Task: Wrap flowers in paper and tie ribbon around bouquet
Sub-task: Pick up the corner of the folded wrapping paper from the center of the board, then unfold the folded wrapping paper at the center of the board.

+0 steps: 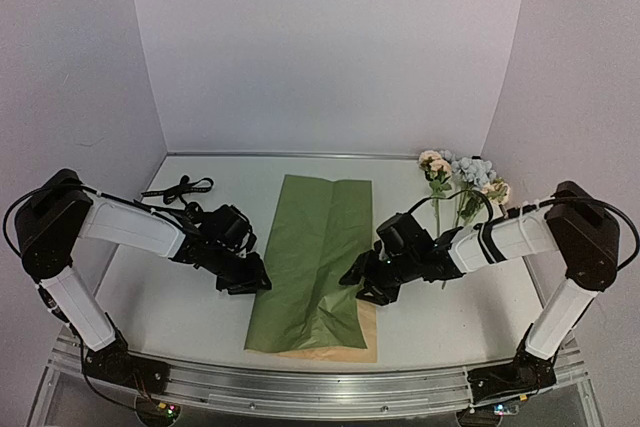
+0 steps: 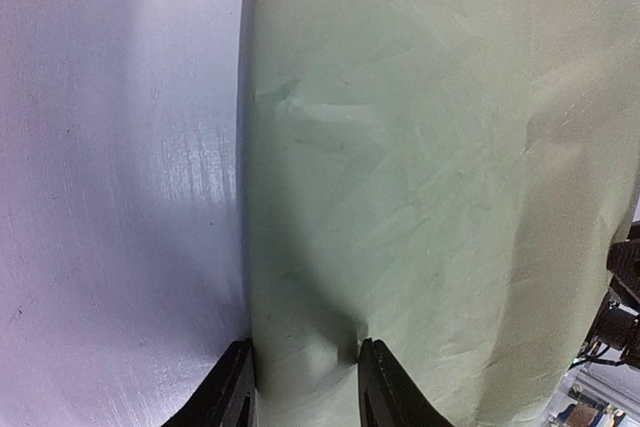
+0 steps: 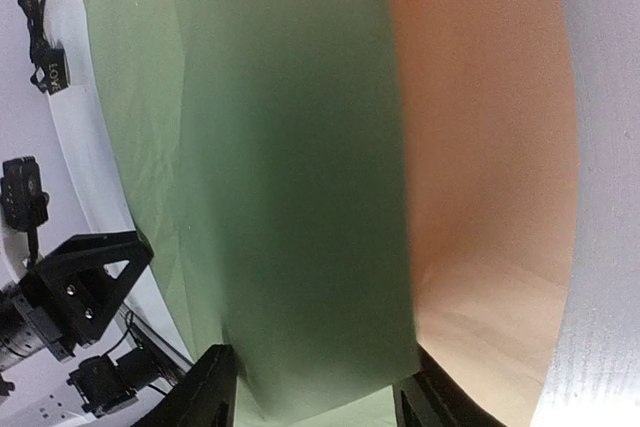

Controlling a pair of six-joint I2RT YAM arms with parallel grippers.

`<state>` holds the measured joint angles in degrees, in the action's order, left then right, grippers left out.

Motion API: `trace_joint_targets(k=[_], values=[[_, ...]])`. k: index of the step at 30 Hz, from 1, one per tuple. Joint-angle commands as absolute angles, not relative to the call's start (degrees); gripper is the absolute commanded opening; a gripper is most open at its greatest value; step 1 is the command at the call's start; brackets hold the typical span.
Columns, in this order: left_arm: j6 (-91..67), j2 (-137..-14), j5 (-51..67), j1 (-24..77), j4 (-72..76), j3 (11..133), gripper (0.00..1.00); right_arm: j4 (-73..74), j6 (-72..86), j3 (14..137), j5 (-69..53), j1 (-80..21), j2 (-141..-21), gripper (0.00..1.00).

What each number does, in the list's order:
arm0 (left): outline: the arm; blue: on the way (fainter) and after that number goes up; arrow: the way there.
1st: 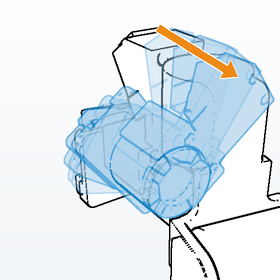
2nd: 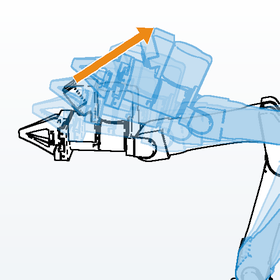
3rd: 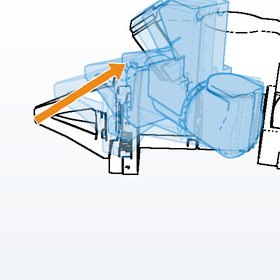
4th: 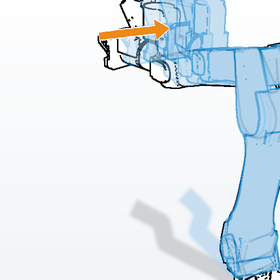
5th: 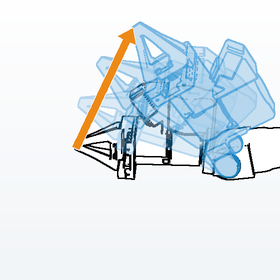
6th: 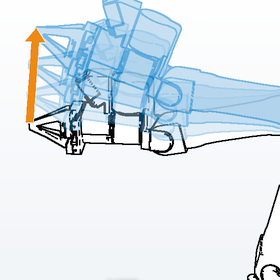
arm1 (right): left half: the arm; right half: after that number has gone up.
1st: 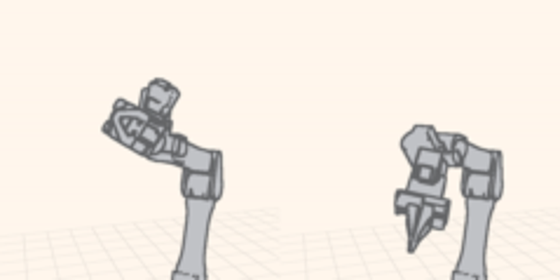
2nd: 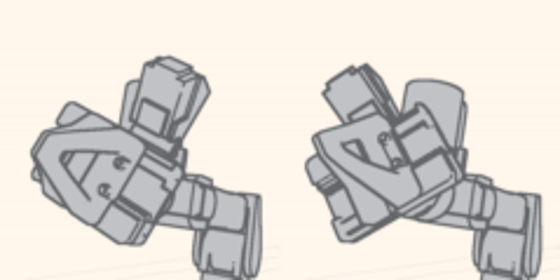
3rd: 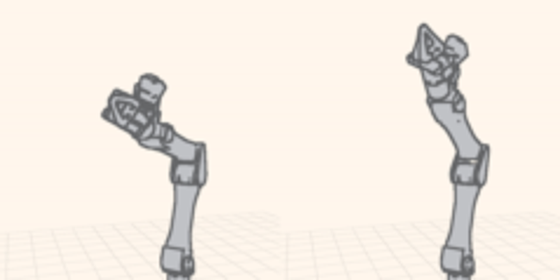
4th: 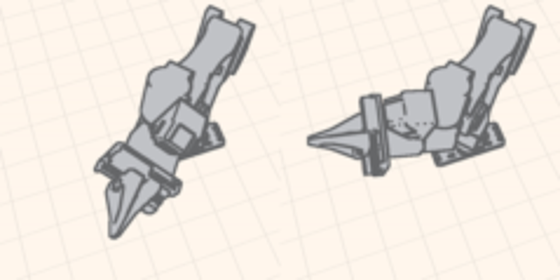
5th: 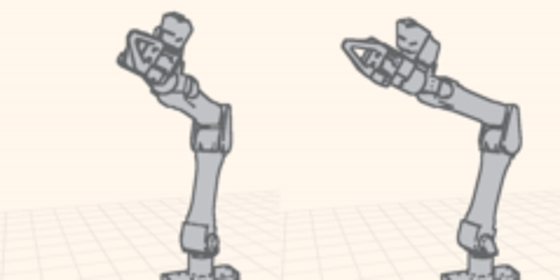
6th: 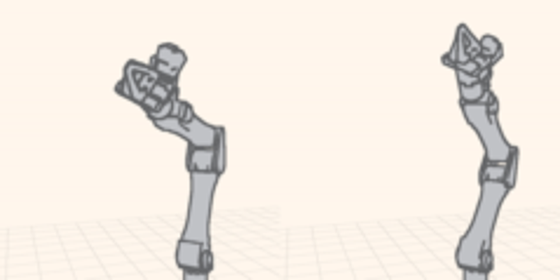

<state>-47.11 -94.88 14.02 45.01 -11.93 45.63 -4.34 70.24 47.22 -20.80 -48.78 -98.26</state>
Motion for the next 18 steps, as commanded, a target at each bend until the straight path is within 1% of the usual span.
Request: trace_joint_targets(k=[1,8,11,13,18], values=[[-47.1,-95.9,14.8,45.3,-12.7,45.4,0.33,-4.4,67.9,51.2,-19.1,-48.1,-97.9,0.42],[-46.7,-96.2,15.2,45.3,-12.9,46.7,0.31,-1.4,67.0,54.0,-18.7,-48.1,-97.3,0.19],[-46.1,-95.5,15.4,45.3,-12.7,47.8,0.33,4.9,63.4,55.4,-16.4,-48.0,-94.3,0.08],[-45.6,-94.8,16.0,45.3,-11.8,48.7,0.34,12.0,59.9,57.7,-14.0,-48.0,-92.1,0.0],[-43.8,-93.4,17.1,45.2,-10.4,52.5,0.42,36.0,47.3,69.1,-7.6,-47.9,-87.8,0.0]])
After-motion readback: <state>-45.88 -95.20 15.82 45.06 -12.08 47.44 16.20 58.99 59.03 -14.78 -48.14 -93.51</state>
